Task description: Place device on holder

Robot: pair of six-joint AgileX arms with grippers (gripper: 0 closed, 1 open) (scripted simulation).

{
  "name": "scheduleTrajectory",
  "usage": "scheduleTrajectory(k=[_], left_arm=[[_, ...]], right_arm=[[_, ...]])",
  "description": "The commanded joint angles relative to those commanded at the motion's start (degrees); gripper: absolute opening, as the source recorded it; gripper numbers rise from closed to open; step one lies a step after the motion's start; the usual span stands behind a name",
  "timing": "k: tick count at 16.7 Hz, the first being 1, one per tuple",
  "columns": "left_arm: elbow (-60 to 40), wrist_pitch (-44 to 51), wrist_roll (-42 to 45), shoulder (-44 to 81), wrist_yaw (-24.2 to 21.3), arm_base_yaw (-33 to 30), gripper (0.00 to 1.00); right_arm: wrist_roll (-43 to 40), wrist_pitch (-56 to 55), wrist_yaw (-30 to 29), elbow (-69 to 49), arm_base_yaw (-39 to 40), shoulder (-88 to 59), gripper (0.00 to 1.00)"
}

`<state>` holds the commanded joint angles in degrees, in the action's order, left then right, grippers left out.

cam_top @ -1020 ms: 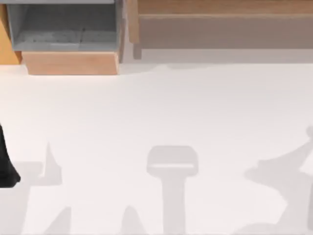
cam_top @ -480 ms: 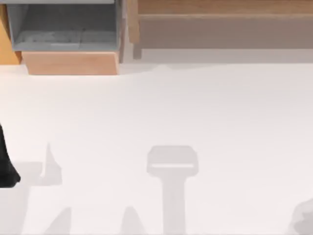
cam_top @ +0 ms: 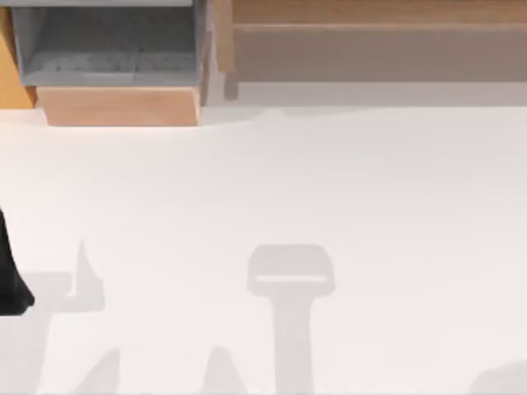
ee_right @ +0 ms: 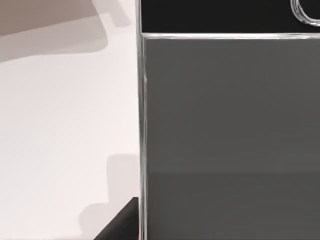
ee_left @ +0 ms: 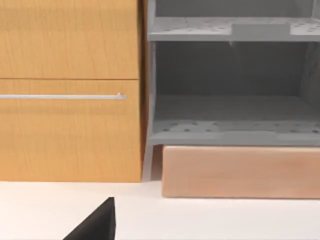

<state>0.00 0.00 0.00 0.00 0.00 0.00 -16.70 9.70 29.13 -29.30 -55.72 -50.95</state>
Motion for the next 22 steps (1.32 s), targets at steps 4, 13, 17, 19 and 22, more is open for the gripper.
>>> scheduleTrajectory(k=[4,13,17,19,22], left_arm=[[0.0,0.0,0.0,0.0,0.0,0.0,1.0],[0.0,0.0,0.0,0.0,0.0,0.0,1.0],[0.0,0.0,0.0,0.0,0.0,0.0,1.0],[0.0,0.0,0.0,0.0,0.0,0.0,1.0],[0.0,0.0,0.0,0.0,0.0,0.0,1.0]], right_arm=[[-0.09,-0.19,0.02,0.4,-0.17,0.34,0.0],[1.89,-4.46,-3.12,0.71,1.71,-2.54,0.0],[2.42,-10.88,-5.4,0.29,5.17,-8.04,0.0],[3.16,-13.76,-5.78,0.56,6.19,-11.06,0.0],[3.96,-15.85,-5.91,0.63,6.58,-13.33,0.0]])
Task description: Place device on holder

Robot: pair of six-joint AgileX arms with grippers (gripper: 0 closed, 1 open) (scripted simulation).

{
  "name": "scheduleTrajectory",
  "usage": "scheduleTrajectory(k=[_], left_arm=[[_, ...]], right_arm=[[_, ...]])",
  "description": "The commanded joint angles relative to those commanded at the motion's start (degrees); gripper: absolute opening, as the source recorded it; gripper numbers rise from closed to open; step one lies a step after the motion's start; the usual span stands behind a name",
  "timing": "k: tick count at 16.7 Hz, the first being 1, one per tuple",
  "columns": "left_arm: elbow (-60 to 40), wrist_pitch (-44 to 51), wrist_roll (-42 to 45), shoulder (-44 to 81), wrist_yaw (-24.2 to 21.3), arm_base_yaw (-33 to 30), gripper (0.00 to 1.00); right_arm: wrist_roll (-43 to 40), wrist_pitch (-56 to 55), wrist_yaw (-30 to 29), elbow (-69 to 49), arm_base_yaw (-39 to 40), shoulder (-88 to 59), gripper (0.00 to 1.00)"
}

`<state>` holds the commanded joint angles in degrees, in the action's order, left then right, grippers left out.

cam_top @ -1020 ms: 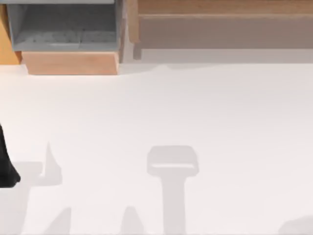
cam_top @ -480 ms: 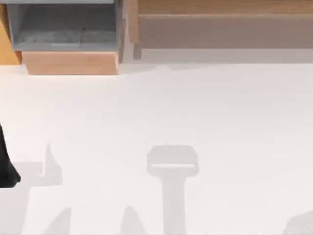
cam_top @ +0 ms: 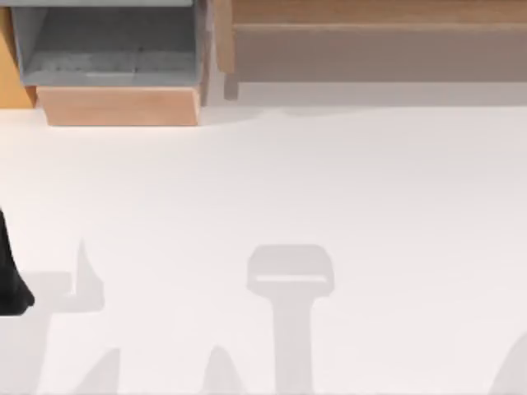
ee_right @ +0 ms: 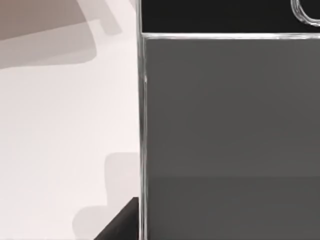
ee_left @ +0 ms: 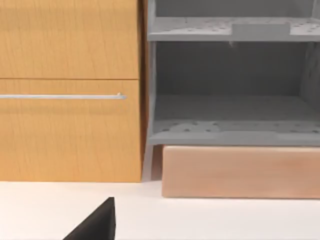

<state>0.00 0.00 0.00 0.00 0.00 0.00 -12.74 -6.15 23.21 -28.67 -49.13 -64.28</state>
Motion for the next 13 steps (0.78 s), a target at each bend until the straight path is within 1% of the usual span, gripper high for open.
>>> scheduleTrajectory(k=[3,13], left_arm=[[0.0,0.0,0.0,0.0,0.0,0.0,1.0],[0.0,0.0,0.0,0.0,0.0,0.0,1.0]], right_arm=[[0.0,0.0,0.0,0.0,0.0,0.0,0.0],[0.0,0.0,0.0,0.0,0.0,0.0,0.75]])
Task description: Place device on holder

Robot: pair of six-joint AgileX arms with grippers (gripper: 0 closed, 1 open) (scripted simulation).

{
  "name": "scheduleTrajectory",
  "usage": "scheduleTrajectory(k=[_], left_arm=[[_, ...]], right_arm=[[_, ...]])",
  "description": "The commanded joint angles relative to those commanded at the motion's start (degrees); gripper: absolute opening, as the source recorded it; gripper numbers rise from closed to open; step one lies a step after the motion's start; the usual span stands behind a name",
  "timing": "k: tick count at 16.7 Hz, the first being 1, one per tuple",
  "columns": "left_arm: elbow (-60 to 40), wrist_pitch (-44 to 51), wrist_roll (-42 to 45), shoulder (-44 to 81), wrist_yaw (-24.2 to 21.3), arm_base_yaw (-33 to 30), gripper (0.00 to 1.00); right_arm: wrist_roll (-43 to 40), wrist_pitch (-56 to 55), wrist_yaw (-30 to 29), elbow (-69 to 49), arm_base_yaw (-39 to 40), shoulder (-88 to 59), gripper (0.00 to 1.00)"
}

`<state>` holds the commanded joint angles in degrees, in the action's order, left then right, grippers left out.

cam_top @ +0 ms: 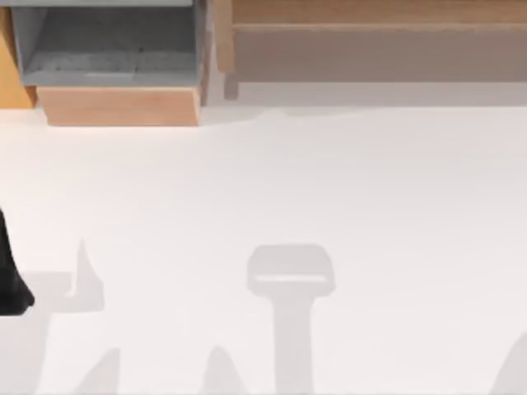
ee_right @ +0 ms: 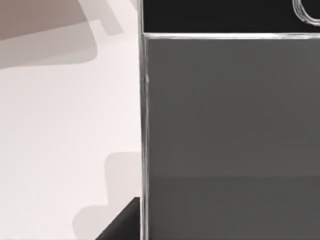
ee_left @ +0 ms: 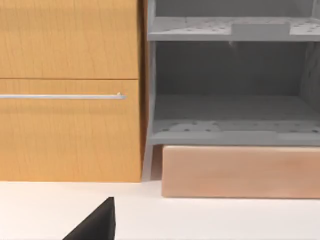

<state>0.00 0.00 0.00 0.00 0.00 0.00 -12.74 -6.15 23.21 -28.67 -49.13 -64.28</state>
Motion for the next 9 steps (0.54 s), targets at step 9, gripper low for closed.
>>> scheduleTrajectory(k=[9], left_arm=[[0.0,0.0,0.0,0.0,0.0,0.0,1.0]], right_arm=[[0.0,0.0,0.0,0.0,0.0,0.0,1.0]])
